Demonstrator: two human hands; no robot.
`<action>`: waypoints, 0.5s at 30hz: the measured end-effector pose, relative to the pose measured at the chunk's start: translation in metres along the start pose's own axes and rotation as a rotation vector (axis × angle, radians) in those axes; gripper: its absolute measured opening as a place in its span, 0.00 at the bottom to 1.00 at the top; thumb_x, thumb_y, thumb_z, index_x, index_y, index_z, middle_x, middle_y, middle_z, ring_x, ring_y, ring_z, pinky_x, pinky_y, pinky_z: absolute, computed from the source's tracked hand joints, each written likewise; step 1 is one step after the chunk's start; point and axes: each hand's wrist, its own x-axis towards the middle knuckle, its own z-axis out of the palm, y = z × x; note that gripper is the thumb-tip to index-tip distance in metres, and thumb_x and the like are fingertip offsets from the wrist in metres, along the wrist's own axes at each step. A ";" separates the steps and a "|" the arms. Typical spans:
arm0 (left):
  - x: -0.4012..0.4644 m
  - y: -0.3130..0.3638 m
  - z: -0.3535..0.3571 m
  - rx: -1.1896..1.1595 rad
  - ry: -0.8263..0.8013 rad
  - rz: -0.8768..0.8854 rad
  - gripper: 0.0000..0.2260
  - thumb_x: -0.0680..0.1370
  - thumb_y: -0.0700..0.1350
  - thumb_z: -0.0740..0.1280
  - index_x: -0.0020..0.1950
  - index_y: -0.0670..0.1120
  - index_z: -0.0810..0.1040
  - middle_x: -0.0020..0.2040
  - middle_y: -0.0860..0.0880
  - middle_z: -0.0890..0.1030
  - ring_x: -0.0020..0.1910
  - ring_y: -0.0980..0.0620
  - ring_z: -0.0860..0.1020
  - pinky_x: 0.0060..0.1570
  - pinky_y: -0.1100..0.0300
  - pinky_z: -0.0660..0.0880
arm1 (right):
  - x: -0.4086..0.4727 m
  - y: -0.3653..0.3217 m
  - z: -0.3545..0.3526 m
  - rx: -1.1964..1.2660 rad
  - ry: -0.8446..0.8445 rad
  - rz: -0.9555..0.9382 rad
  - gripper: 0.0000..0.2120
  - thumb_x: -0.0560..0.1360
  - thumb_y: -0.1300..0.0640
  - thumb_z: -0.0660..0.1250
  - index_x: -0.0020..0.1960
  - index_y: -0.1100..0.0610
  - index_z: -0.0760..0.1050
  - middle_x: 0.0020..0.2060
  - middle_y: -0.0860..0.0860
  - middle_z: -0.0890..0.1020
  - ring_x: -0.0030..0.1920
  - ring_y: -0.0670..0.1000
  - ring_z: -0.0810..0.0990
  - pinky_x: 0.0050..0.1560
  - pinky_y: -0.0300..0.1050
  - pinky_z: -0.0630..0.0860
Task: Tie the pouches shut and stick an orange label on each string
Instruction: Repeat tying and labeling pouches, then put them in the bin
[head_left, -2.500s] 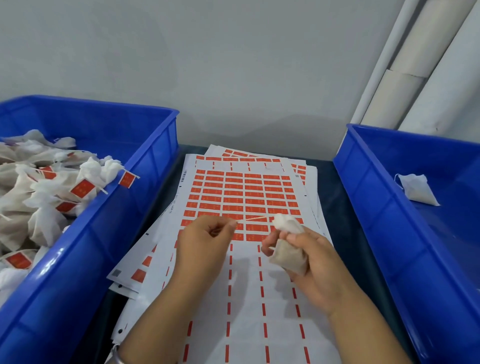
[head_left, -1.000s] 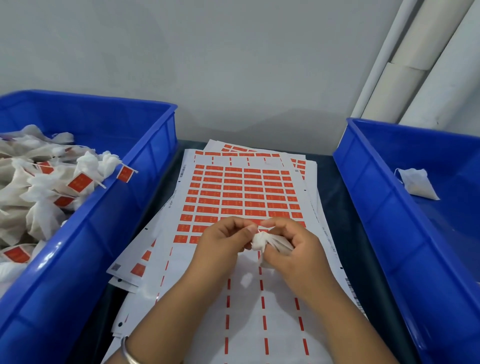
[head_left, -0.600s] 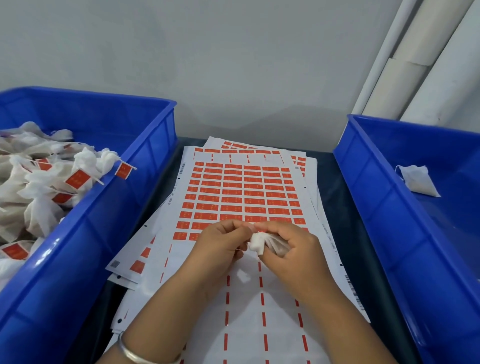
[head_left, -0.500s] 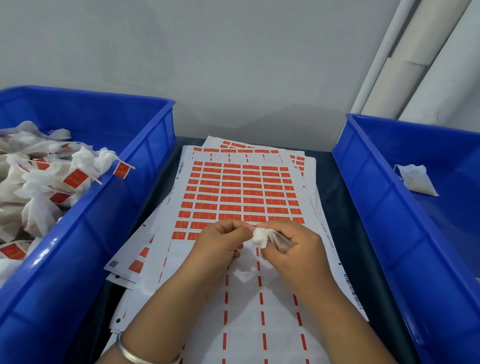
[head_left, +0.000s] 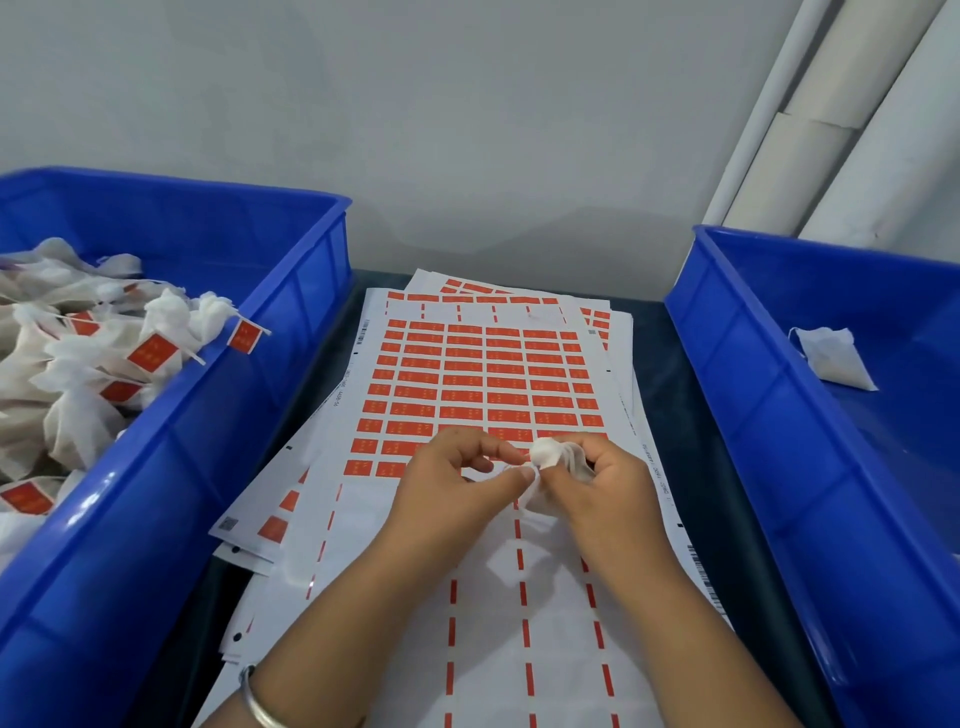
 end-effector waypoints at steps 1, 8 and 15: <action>0.000 0.000 0.000 0.013 -0.010 0.018 0.05 0.69 0.49 0.74 0.37 0.57 0.79 0.46 0.59 0.77 0.46 0.57 0.76 0.40 0.66 0.72 | 0.000 0.000 0.000 -0.001 -0.007 -0.001 0.06 0.74 0.47 0.68 0.40 0.42 0.73 0.39 0.38 0.79 0.41 0.40 0.78 0.32 0.25 0.69; 0.001 0.001 -0.002 0.017 -0.008 0.107 0.05 0.70 0.50 0.72 0.37 0.60 0.78 0.45 0.62 0.76 0.45 0.61 0.75 0.41 0.71 0.70 | 0.000 0.000 0.001 -0.027 -0.046 0.022 0.06 0.74 0.48 0.68 0.40 0.41 0.74 0.40 0.36 0.78 0.41 0.41 0.78 0.32 0.25 0.69; 0.004 -0.005 0.000 0.089 -0.052 0.114 0.03 0.78 0.49 0.63 0.45 0.56 0.73 0.50 0.59 0.73 0.48 0.60 0.73 0.42 0.74 0.69 | -0.003 -0.002 0.004 0.095 -0.095 0.148 0.03 0.75 0.47 0.67 0.43 0.44 0.77 0.45 0.39 0.80 0.45 0.42 0.79 0.34 0.27 0.71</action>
